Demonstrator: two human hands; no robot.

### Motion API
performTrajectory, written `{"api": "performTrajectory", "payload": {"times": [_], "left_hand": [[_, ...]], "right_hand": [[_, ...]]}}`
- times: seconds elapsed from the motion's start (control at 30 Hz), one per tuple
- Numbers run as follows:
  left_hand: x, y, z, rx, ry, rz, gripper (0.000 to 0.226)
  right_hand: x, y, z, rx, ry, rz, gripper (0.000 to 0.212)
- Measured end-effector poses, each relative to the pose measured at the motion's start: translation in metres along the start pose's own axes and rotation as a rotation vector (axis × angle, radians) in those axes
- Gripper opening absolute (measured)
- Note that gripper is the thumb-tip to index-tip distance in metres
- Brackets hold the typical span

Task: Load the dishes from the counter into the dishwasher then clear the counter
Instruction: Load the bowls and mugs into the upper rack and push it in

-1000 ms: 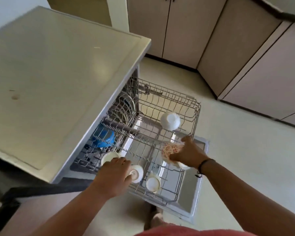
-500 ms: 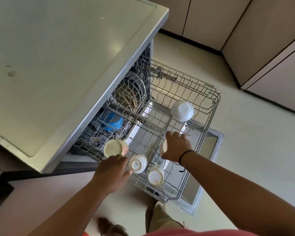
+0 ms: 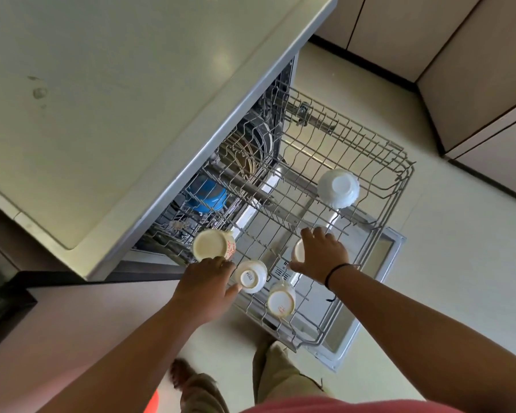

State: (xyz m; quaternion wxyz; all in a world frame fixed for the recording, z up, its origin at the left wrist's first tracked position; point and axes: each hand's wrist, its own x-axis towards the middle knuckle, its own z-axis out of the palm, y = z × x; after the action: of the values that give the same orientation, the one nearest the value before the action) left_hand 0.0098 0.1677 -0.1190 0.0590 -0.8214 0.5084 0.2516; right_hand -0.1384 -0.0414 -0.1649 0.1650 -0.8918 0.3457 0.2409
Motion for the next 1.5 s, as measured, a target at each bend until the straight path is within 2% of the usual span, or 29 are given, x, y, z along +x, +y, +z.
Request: {"api": "performTrajectory", "payload": {"times": [0.2, 0.3, 0.43, 0.6, 0.7, 0.8, 0.9, 1.07, 1.3, 1.5], "left_hand": [[-0.001, -0.003, 0.0, -0.016, 0.01, 0.001, 0.047], [-0.007, -0.004, -0.003, -0.031, 0.029, 0.007, 0.047], [-0.02, -0.001, -0.018, -0.04, 0.069, 0.018, 0.044], [-0.044, 0.014, -0.063, -0.218, 0.232, 0.143, 0.042], [-0.076, 0.013, -0.105, -0.312, 0.422, 0.222, 0.042], [-0.116, -0.013, -0.141, -0.327, 0.607, 0.204, 0.04], [-0.162, -0.065, -0.162, -0.283, 0.786, 0.112, 0.037], [-0.255, -0.181, -0.156, -0.222, 0.902, -0.217, 0.037], [-0.374, -0.314, -0.095, -0.263, 0.857, -0.717, 0.052], [-0.417, -0.385, -0.04, -0.338, 0.801, -1.007, 0.069]], "right_hand": [[-0.007, 0.005, 0.005, 0.042, 0.002, -0.03, 0.097], [-0.012, 0.006, 0.0, 0.101, -0.007, -0.013, 0.104], [-0.023, -0.003, -0.028, 0.194, 0.059, 0.059, 0.107], [-0.048, -0.055, -0.103, 0.355, 0.318, 0.004, 0.088], [-0.07, -0.106, -0.153, 0.405, 0.507, -0.112, 0.079], [-0.092, -0.167, -0.19, 0.401, 0.645, -0.277, 0.071], [-0.11, -0.243, -0.208, 0.351, 0.667, -0.409, 0.069], [-0.13, -0.386, -0.201, 0.246, 0.675, -0.651, 0.072], [-0.157, -0.56, -0.157, 0.09, 0.57, -0.967, 0.07], [-0.141, -0.657, -0.138, -0.084, 0.387, -1.028, 0.071]]}}
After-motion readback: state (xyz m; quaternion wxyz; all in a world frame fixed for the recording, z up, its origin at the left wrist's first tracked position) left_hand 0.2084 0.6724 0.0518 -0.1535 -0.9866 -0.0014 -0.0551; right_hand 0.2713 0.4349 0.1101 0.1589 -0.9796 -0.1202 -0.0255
